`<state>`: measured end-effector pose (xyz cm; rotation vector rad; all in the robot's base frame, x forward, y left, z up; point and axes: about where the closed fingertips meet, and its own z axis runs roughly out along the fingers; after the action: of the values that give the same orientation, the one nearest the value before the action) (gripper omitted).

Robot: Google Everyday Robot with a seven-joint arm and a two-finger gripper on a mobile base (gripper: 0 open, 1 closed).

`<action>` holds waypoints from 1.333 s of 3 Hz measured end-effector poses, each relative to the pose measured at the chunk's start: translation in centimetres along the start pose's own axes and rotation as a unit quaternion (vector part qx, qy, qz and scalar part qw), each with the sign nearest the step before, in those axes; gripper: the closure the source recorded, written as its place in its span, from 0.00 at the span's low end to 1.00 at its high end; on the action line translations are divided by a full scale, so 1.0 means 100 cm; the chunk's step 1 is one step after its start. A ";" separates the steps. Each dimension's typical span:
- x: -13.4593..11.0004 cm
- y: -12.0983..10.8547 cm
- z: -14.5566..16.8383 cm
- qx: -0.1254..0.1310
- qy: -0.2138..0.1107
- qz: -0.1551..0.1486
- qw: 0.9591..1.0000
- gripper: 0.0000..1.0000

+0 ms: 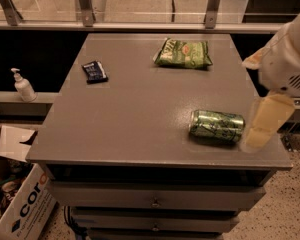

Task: Move green can near rxbar blueberry

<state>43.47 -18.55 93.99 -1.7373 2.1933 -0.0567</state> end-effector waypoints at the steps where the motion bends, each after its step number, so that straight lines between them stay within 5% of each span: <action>1: -0.011 -0.001 0.047 -0.001 0.002 -0.005 1.000 0.00; 3: -0.021 -0.009 0.107 -0.010 0.006 -0.013 1.000 0.00; 4: -0.016 -0.007 0.126 -0.027 0.014 -0.011 0.999 0.18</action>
Offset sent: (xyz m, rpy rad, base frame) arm 0.0551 0.0443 -0.1104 -0.0185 0.0052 0.0410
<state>48.06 -14.92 82.65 -1.8007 2.2153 -0.0286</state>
